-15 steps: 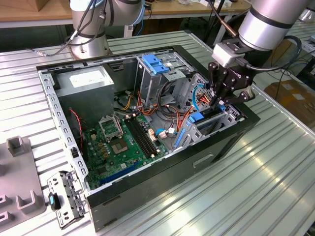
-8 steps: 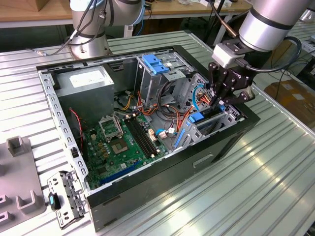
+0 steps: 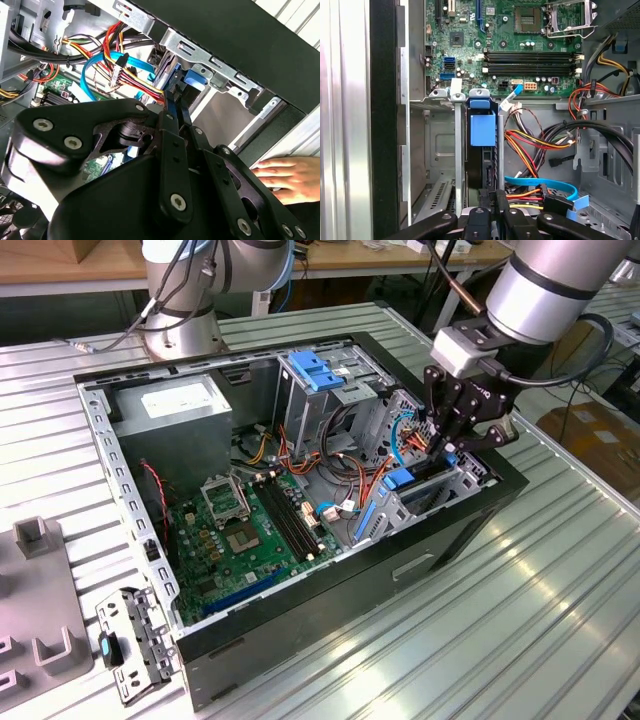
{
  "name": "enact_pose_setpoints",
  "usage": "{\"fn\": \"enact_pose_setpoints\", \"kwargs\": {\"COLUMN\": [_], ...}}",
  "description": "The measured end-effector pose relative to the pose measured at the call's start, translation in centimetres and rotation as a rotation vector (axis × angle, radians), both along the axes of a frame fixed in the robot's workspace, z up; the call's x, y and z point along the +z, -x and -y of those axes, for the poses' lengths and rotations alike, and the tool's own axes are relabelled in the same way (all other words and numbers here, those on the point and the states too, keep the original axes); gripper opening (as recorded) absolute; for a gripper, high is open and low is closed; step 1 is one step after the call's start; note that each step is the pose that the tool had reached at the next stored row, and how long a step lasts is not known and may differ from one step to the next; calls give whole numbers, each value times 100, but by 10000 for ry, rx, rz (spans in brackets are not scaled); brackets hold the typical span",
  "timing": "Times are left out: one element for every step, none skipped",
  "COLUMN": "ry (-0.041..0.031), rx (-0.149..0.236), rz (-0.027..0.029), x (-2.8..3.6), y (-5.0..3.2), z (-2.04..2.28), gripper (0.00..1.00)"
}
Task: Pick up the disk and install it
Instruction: 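Insert the first disk wire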
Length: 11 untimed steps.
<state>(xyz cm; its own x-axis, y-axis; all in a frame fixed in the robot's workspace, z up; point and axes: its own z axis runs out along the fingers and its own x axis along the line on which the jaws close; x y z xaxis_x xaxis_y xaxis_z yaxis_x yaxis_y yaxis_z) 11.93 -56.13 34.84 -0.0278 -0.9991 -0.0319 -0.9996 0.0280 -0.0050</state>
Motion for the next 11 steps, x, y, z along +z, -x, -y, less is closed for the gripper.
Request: {"fn": "enact_pose_setpoints", "kwargs": {"ry": [0,0,-1,0,0,0,-2,-4,-6,-7,-7], "rx": [-14,-22,-26,-27,-28,-28,-29,-29,-28,-29,-28], "rz": [0,0,1,0,1,1,1,1,1,1,1], "x": [0,0,0,0,-1,-4,-8,-11,-15,-19,-19], "y": [5,9,10,10,11,11,11,11,11,11,11], "z": [0,0,0,0,-1,-1,-1,0,-1,0,0], "gripper": [16,16,16,16,16,16,16,16,16,16,16]}}
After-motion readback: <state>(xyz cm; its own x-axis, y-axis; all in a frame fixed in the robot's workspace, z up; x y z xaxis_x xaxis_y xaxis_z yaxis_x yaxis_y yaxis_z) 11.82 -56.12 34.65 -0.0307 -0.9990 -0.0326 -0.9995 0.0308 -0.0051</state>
